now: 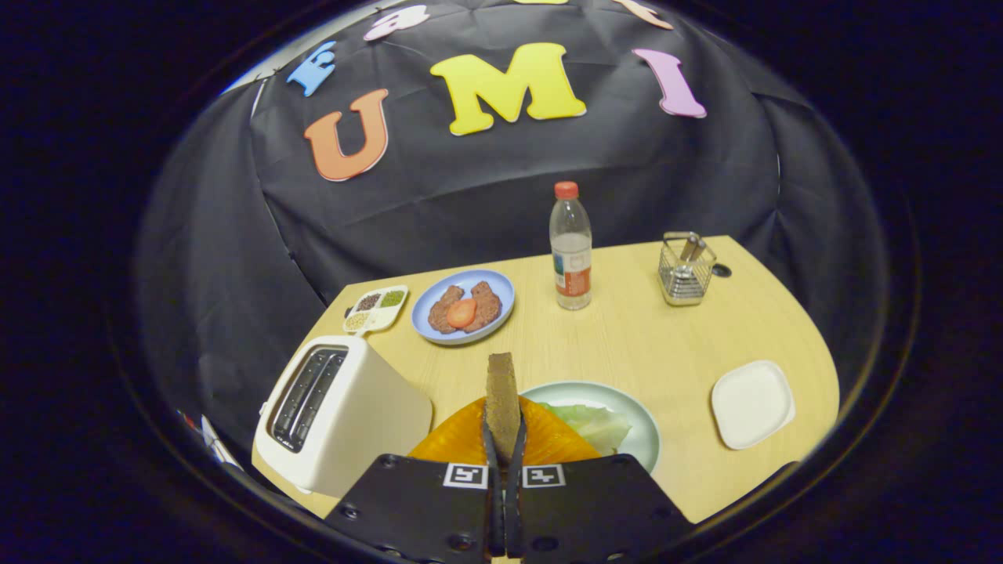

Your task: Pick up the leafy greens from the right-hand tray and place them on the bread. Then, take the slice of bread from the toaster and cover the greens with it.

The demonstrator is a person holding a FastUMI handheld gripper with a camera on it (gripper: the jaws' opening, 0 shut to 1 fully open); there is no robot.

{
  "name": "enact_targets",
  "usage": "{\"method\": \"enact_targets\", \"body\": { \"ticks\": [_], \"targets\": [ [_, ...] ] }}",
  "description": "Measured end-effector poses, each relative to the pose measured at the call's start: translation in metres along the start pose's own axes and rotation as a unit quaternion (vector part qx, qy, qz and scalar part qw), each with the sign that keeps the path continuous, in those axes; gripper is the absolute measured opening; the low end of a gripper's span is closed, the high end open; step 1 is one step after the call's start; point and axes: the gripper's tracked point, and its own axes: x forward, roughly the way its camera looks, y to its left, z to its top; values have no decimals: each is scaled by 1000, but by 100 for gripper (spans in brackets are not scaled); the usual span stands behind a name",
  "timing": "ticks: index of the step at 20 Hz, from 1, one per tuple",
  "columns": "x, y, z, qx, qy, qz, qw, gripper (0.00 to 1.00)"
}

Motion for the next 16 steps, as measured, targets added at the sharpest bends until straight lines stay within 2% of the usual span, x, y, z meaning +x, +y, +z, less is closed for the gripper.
{"method": "enact_targets", "body": {
  "ticks": [4,8,9,11,13,14,16],
  "targets": [
    [18,-4,-11,11,9,21,1000,3],
    [18,-29,-14,4,10,10,1000,11],
    [20,-37,-16,2,12,5,1000,16],
    [20,-52,-20,-1,16,-3,1000,18],
    [22,-67,-25,-9,22,-8,1000,30],
    [23,-75,-27,-12,27,-14,999,31],
    [24,-89,-29,-14,31,-19,999,45]
  ]
}}
